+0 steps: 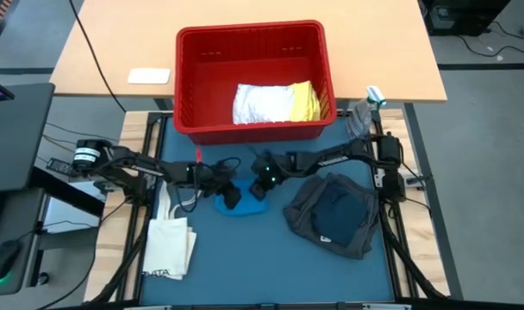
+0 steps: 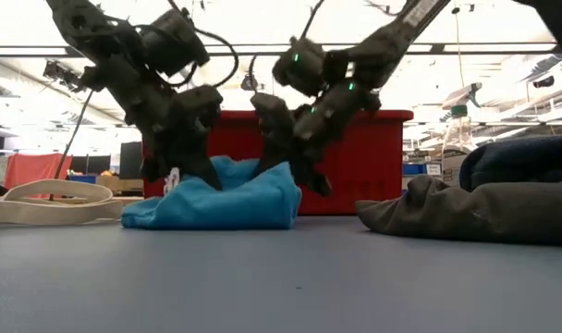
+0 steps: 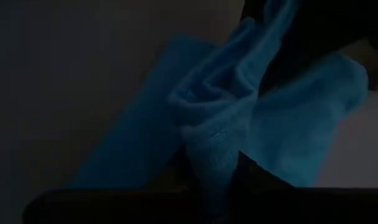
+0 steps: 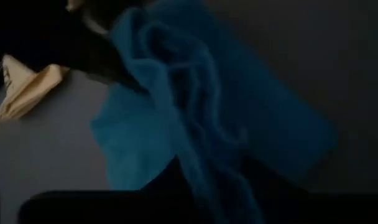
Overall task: Fold Laundry from Bin
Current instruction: Fold the blue shorts, then stack the folded blue shorts on the folded dark blue shorts
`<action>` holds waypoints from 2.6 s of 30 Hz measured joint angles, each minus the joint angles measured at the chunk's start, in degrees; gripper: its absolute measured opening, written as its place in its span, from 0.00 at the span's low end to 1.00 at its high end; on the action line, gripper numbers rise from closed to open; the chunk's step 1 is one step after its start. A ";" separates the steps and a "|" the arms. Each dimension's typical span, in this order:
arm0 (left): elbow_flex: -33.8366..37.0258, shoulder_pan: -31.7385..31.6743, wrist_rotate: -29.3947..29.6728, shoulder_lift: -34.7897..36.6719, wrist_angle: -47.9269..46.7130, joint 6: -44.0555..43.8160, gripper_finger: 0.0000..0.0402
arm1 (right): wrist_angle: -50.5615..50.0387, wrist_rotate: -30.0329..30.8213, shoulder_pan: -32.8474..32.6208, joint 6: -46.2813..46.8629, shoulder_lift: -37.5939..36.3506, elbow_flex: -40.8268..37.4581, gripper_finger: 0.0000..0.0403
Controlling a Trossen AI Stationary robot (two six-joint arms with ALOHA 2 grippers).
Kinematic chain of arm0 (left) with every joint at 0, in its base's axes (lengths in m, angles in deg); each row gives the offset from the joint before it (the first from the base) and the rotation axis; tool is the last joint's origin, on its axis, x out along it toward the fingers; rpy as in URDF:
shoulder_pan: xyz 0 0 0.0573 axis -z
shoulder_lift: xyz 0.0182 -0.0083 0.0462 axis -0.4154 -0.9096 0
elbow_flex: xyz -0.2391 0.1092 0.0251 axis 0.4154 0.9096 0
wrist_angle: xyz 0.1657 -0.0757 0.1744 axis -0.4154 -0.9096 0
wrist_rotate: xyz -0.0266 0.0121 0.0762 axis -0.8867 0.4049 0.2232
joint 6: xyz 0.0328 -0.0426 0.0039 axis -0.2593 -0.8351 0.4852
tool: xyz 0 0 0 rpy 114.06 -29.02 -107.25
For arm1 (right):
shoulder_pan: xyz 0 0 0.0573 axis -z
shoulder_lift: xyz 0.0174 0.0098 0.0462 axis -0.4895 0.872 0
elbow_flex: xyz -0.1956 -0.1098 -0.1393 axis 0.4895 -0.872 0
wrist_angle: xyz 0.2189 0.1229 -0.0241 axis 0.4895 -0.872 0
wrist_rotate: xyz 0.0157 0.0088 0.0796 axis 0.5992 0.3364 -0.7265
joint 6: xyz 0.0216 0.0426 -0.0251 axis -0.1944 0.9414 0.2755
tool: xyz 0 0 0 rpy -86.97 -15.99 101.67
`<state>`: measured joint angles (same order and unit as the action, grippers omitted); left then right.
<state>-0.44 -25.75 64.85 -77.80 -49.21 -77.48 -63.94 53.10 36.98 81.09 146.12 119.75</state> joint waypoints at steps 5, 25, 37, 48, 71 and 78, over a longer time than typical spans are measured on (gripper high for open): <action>0.79 -2.45 -0.45 -1.35 -3.82 -2.14 0.11 | -1.08 -7.62 3.00 6.02 1.60 -0.42 0.44; 0.27 -10.35 -5.58 6.16 -16.14 -3.96 0.63 | -3.82 2.65 0.94 24.67 -3.81 -0.20 0.74; 1.61 -10.69 -9.67 6.83 -17.94 -10.43 0.76 | 6.27 4.23 1.11 28.36 -2.16 -5.87 0.73; 3.82 -10.06 -9.93 1.04 -4.77 -11.56 0.76 | 24.26 -4.93 1.81 30.88 7.67 -4.78 0.72; -0.92 -10.21 -13.95 5.50 -1.83 -7.82 0.76 | 5.70 -7.84 1.21 21.80 -2.98 -2.18 0.05; -7.38 -10.23 -13.40 11.77 -1.66 -4.33 0.76 | -17.75 4.18 -3.79 27.69 -22.05 -4.34 0.05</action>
<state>-7.82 -35.98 51.45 -66.03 -50.86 -81.81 -81.68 57.28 33.19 108.78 124.07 115.41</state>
